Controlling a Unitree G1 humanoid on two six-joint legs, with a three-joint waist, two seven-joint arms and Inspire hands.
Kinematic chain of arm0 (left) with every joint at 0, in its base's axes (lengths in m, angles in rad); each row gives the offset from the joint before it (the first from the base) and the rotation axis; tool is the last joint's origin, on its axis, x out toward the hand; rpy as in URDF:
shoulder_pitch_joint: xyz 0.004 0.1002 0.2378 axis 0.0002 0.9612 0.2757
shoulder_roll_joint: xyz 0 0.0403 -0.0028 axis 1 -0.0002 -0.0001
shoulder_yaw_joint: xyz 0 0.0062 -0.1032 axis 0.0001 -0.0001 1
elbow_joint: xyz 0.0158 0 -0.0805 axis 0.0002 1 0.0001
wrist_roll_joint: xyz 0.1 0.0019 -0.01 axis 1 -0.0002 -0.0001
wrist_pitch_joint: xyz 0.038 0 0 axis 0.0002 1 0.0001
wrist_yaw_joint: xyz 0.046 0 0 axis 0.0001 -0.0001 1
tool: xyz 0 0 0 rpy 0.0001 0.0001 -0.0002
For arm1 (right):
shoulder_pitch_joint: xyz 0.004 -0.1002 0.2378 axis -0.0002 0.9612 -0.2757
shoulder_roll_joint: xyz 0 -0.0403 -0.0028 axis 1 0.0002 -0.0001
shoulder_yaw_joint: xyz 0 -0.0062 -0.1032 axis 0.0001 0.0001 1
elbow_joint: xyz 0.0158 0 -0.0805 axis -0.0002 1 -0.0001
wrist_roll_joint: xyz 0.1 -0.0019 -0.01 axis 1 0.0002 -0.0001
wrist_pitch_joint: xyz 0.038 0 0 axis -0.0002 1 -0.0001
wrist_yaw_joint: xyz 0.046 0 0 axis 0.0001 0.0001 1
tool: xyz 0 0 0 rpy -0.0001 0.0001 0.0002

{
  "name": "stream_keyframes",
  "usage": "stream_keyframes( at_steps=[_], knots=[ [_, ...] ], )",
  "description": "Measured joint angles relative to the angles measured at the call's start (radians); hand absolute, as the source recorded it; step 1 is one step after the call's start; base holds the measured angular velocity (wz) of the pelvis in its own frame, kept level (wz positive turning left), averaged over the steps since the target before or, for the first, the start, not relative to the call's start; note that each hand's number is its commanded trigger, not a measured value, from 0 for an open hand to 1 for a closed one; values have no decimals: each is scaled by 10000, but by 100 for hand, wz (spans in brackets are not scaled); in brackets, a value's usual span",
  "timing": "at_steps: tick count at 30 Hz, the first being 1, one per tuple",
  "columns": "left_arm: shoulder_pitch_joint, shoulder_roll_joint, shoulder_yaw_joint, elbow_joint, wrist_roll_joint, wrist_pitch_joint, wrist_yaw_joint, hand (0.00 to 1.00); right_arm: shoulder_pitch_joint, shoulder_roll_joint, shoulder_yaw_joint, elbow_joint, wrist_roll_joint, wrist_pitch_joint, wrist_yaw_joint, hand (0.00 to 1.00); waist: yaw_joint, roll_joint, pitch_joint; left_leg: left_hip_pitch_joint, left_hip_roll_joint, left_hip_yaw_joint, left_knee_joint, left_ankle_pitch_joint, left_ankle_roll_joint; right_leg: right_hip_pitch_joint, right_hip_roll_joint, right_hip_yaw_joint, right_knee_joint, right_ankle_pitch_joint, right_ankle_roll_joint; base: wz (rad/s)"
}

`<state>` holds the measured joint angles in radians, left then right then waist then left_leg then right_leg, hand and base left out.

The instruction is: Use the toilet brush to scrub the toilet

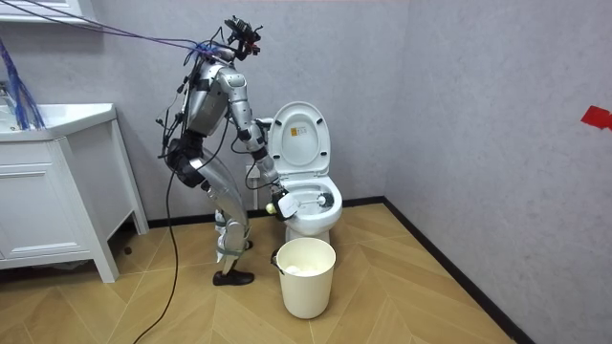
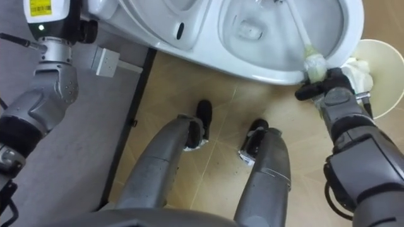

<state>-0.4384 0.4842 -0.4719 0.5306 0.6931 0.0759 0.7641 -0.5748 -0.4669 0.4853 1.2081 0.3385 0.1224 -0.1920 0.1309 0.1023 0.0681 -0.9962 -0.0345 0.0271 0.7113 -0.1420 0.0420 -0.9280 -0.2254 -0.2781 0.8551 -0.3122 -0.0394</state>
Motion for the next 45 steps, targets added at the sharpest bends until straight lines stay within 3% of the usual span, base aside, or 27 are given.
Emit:
stream_keyframes(
  at_steps=[4, 8, 11, 14, 17, 22, 25, 29, 32, 37, 40, 42, 45],
  knots=[
    [16, -28, 2, 9, 722, -23, 47, 0, 71, 9, -477, 7, -1640, 6, 72, 100, 1, 13, -4, -18, -91, -13, 5, 39, 48, -13, -65, -16, 13, 28, 37, 3],
    [73, -105, 23, 46, 1075, 36, 57, 0, 91, -152, -316, 28, -5235, 20, 314, 100, 167, 27, -8, 12, -77, -2, 17, 33, 71, 21, -40, 22, -64, 99, 79, -5],
    [-13, -350, 29, 145, 1231, 117, 67, 0, 106, -433, 215, -4, -7946, 115, 404, 100, 335, 82, -2, 18, -32, -12, 116, 10, 92, 68, -17, -3, -96, 100, 81, -3],
    [-40, -536, -33, 277, 1228, 115, 5, 0, 67, -686, 701, -167, -9484, 400, 292, 100, 661, 179, 6, 86, 83, -7, 162, -105, 69, 171, 143, 0, -235, 179, 39, -17],
    [83, -709, -54, 293, 1088, 60, -134, 0, 105, -1058, 851, -304, -10217, 682, 184, 100, 729, 479, -1, 173, 60, -29, 145, -114, 79, 265, 144, 8, -238, 145, 92, 0],
    [662, -674, -6, 91, 808, -185, -190, 0, 919, -1078, 826, -1089, -11143, 967, -311, 100, 521, 630, -32, 451, 84, 32, 54, -170, 27, 533, 208, -1, -376, 89, 92, 1],
    [1167, -648, 14, -39, 258, -263, -57, 0, 1475, -967, 806, -1444, -11683, 1038, -681, 100, 157, 681, -70, 682, 71, 35, -30, -229, 18, 794, 197, -8, -442, -2, 116, 7],
    [1705, -379, 19, -134, -599, -548, -66, 0, 2417, -829, 758, -1863, -11851, 1087, -1314, 100, -354, 747, -171, 1137, 112, 13, -319, -229, 19, 1404, 245, -255, -872, -9, 128, 10],
    [2045, -154, -13, -234, -747, -640, -130, 0, 2915, -755, 725, -2240, -12112, 1183, -1398, 100, -548, 690, -227, 1490, 246, 201, -445, -280, 56, 1736, 306, -233, -1050, -15, 156, -3],
    [2602, 186, -12, -1114, -919, -858, -381, 0, 3707, -1012, 628, -2825, -12256, 1178, -1412, 100, -688, 561, -290, 2002, 281, 271, -576, -347, 41, 2205, 276, -254, -1162, -47, 172, -4],
    [2793, 203, 13, -1414, -949, -985, -652, 0, 4037, -999, 573, -2854, -12545, 1182, -1291, 100, -680, 397, -339, 2477, 354, 303, -580, -472, 14, 2672, 337, -246, -1279, -71, 174, -11],
    [2884, 202, 100, -1393, -917, -1033, -1069, 0, 4352, -972, 541, -2898, -12884, 1181, -1120, 100, -678, 61, -342, 3006, 360, 420, -728, -511, -11, 3113, 346, -162, -1316, -142, 181, -7],
    [2948, 194, 325, -1137, -1013, -1085, -1431, 0, 4780, -964, 512, -2905, -12966, 1191, -788, 100, -682, -238, -342, 3800, 381, 385, -972, -560, -92, 3962, 480, -271, -1672, -171, 177, 0]
  ],
)
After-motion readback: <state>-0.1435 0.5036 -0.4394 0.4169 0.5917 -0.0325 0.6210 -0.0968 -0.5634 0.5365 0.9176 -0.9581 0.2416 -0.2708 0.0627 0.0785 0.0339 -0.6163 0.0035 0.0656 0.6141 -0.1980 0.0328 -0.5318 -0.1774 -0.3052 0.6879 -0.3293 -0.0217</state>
